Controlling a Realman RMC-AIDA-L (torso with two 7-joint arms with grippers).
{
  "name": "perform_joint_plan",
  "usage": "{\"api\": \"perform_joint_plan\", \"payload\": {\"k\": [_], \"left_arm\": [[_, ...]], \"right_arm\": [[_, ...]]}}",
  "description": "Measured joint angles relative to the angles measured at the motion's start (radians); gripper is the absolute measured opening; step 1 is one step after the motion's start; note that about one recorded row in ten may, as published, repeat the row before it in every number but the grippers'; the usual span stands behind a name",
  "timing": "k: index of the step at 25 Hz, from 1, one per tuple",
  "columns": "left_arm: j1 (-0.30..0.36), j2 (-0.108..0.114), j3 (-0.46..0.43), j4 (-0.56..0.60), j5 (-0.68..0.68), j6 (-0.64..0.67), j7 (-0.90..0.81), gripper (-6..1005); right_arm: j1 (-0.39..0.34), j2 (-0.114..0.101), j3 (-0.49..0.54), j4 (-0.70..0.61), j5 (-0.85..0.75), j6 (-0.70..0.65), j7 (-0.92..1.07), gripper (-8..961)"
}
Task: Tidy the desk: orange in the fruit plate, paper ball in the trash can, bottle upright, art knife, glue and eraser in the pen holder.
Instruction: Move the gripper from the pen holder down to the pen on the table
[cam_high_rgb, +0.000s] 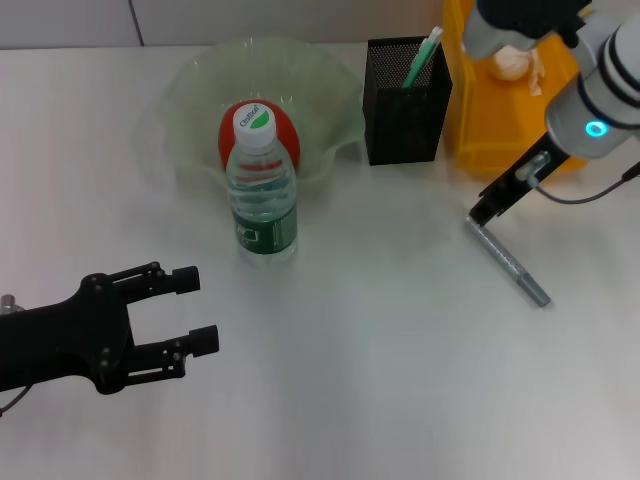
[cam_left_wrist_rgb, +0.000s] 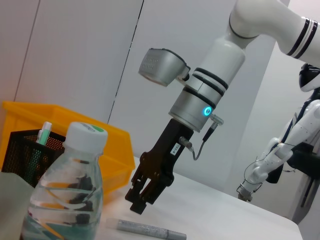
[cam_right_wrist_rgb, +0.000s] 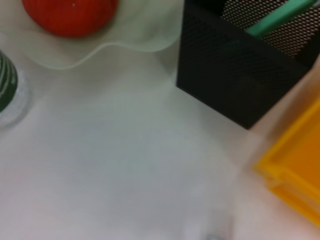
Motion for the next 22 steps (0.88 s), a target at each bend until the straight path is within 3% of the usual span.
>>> {"api": "perform_joint_plan", "payload": {"k": [4, 22], "left_arm": [[-0.001, 0.0, 0.0, 0.0, 0.0, -0.002, 0.0, 784], [-0.001, -0.002, 0.0, -0.002, 0.0, -0.005, 0.0, 784]], "right_arm": [[0.0, 0.0, -0.026, 0.046, 0.018, 0.049, 0.0, 387], [0.003, -0.001, -0.033, 0.123, 0.052, 0.148, -0.006, 307]]}}
